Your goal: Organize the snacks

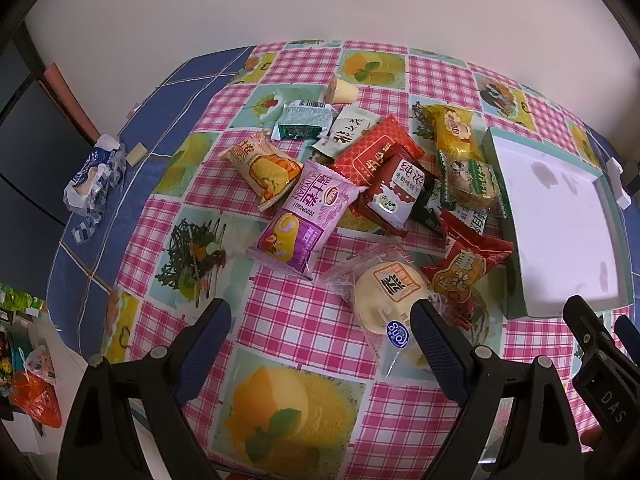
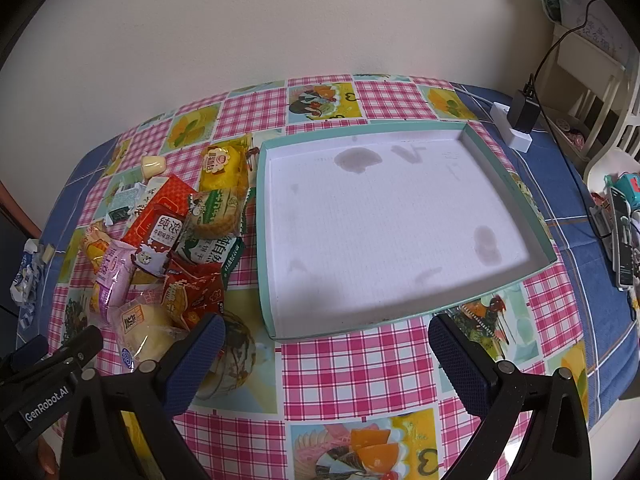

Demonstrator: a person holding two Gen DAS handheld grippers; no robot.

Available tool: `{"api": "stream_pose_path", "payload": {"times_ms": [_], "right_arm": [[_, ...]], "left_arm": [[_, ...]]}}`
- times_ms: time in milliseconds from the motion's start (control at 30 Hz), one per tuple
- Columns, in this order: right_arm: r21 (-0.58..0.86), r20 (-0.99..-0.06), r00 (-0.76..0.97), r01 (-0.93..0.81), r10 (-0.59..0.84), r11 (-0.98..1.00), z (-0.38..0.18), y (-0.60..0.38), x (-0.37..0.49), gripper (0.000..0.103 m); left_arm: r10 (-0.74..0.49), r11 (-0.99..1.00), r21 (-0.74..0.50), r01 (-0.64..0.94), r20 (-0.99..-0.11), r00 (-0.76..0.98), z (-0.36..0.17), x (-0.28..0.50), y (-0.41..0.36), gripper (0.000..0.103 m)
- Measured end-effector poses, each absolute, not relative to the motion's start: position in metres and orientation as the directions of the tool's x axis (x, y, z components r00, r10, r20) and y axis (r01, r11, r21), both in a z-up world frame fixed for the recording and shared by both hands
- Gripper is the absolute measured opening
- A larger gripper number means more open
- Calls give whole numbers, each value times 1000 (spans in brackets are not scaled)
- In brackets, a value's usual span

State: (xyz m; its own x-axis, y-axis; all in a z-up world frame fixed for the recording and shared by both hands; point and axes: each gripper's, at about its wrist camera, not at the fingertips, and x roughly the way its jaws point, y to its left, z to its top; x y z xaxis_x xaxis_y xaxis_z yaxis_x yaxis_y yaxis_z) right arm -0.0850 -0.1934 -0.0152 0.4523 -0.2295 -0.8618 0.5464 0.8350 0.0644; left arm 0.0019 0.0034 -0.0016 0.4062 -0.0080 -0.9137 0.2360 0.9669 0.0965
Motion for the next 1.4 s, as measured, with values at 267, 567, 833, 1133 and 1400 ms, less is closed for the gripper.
{"api": "stream_pose_path", "payload": {"times_ms": [267,567,833,1133,1400], "right_arm": [[64,-862,452,547,-230,835,-16,-192,-84,103],[65,-861,454,544,-229,837,-16,-194,-86,103],[56,-864,448,540,-230,840,-16,-192,-85,103],[43,-869,436,538,-235,842,-18,-190,-83,103],[33,-869,435,526,-236,850,-18,-188,-82,103]], "left_arm": [[-9,967,96,235,-914,406,-2,2,3,91],[-9,967,95,237,-914,406,-2,2,4,91],[-10,967,95,237,-914,406,-2,2,4,91],[-10,967,94,237,-914,406,-2,2,4,91],[-11,967,93,236,-914,406,-2,2,4,91]]}}
